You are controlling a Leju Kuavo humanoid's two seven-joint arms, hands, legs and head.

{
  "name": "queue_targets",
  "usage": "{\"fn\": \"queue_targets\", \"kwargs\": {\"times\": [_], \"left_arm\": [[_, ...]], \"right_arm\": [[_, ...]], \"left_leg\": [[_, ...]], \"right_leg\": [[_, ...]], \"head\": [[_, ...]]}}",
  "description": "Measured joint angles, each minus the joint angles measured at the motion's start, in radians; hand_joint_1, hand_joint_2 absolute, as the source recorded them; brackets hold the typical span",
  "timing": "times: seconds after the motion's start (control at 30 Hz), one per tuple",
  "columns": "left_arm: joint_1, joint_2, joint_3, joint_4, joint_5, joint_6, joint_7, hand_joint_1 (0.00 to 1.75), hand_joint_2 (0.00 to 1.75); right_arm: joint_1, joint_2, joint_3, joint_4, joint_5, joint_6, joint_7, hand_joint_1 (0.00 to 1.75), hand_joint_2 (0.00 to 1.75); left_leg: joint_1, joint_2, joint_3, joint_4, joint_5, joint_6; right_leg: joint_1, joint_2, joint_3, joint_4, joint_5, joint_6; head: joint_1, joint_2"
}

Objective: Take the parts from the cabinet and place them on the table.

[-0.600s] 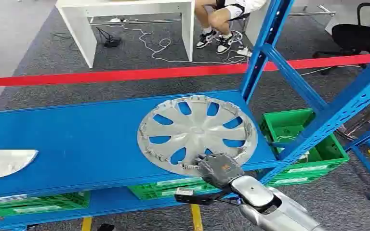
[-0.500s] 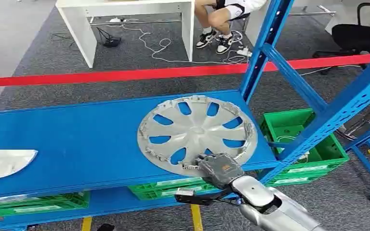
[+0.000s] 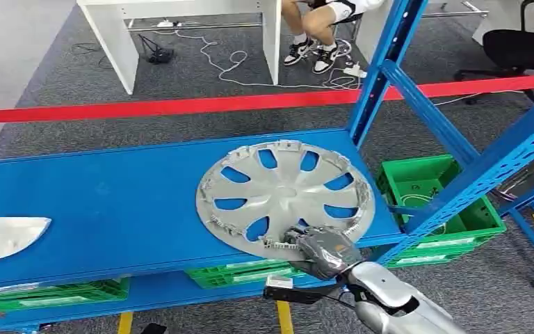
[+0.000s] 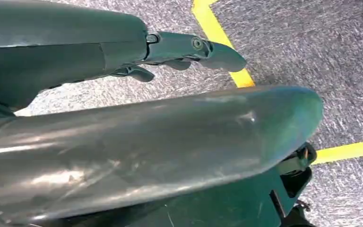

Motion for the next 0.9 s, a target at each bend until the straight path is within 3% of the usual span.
{"fn": "queue_targets", "kwargs": {"times": [0.2,0.43,0.6,0.77,0.9], "left_arm": [[0.0,0.0,0.006,0.0,-0.003,0.0,-0.003,0.0,0.0],[0.0,0.0,0.011,0.0,-0.007,0.003,-0.01,0.0,0.0],[0.0,0.0,0.013,0.0,-0.014,0.003,-0.015,0.0,0.0],[0.0,-0.002,0.014,0.0,-0.023,0.005,-0.016,0.0,0.0],[0.0,-0.003,0.014,0.0,-0.023,0.006,-0.016,0.0,0.0]], "right_arm": [[0.045,-0.006,-0.041,-0.064,-0.063,-0.001,-0.032,1.75,1.75],[0.122,-0.003,-0.129,-0.165,-0.313,-0.019,-0.164,1.75,1.75],[0.175,0.016,-0.202,-0.243,-0.444,0.02,-0.219,1.75,1.75],[0.221,0.055,-0.278,-0.312,-0.643,0.11,-0.269,1.75,1.75],[0.239,0.077,-0.312,-0.339,-0.69,0.134,-0.275,1.75,1.75]], "left_leg": [[0.0,0.0,-0.003,0.0,0.0,0.0],[0.0,0.0,-0.004,0.0,0.0,0.0],[0.0,0.0,-0.004,0.0,0.0,0.0],[0.0,0.0,-0.003,0.0,0.0,0.0],[0.0,0.0,-0.003,0.0,0.0,0.0]], "right_leg": [[0.0,0.0,-0.003,0.0,0.0,0.0],[0.0,-0.001,-0.003,0.0,0.0,0.0],[0.0,-0.001,-0.003,0.0,0.0,0.0],[0.0,-0.001,-0.003,0.0,0.0,0.0],[0.0,0.0,-0.003,0.0,0.0,0.0]], "head": [[0.0,0.0],[0.0,0.0],[0.0,0.0],[0.0,0.0],[0.0,0.0]]}}
